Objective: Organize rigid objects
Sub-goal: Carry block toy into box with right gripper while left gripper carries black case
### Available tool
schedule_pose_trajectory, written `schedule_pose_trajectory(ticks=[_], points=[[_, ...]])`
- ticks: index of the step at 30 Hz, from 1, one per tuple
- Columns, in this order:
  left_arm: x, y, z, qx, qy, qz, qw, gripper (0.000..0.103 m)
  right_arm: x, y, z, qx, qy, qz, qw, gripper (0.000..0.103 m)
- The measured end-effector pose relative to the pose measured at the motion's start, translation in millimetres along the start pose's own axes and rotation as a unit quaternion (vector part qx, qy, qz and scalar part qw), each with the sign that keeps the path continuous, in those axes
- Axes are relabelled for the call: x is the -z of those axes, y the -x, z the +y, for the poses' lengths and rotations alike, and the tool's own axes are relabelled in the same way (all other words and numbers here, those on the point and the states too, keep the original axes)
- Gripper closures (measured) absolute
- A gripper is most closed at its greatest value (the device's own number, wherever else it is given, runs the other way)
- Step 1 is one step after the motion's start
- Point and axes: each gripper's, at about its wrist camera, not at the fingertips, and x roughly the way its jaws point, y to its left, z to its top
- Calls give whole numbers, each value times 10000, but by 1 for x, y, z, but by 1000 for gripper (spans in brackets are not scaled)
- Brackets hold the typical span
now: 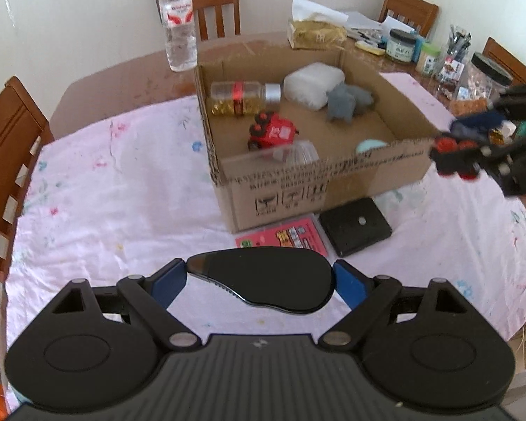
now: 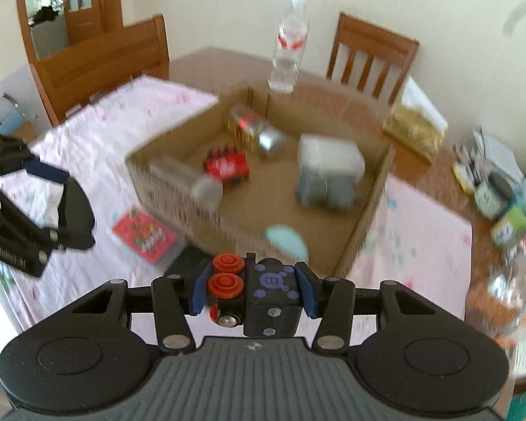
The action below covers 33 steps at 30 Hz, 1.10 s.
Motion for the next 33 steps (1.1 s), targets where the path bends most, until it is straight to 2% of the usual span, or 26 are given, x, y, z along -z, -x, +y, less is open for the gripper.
schedule_pose_trajectory(ticks=[4, 13, 15, 17, 18, 21, 25, 33], points=[[-6, 6, 6, -31, 95, -118, 9999, 14, -27, -11, 1, -16, 106, -221, 9997, 48], [-23, 15, 15, -252, 36, -371, 9990, 14, -48, -66, 2, -276, -51, 3, 9996, 47], [-27, 16, 17, -277, 18, -409, 9988, 14, -48, -68, 3, -255, -68, -22, 9996, 34], [-31, 16, 17, -283, -7, -425, 9987, 14, -46, -67, 4, -192, -68, -48, 9998, 5], [-34, 16, 18, -276, -24, -441, 9986, 14, -44, -65, 4, -217, -76, -87, 9997, 0], [-44, 15, 16, -246, -89, -481, 9985, 14, -39, -55, 4, -210, -141, -124, 9996, 0], [-63, 11, 10, -178, -230, -587, 9979, 14, -29, -44, 1, 12, -277, -100, 9996, 0], [-118, -21, -25, 214, -674, -727, 9948, 14, -4, -22, -14, 432, -679, -143, 9967, 0]])
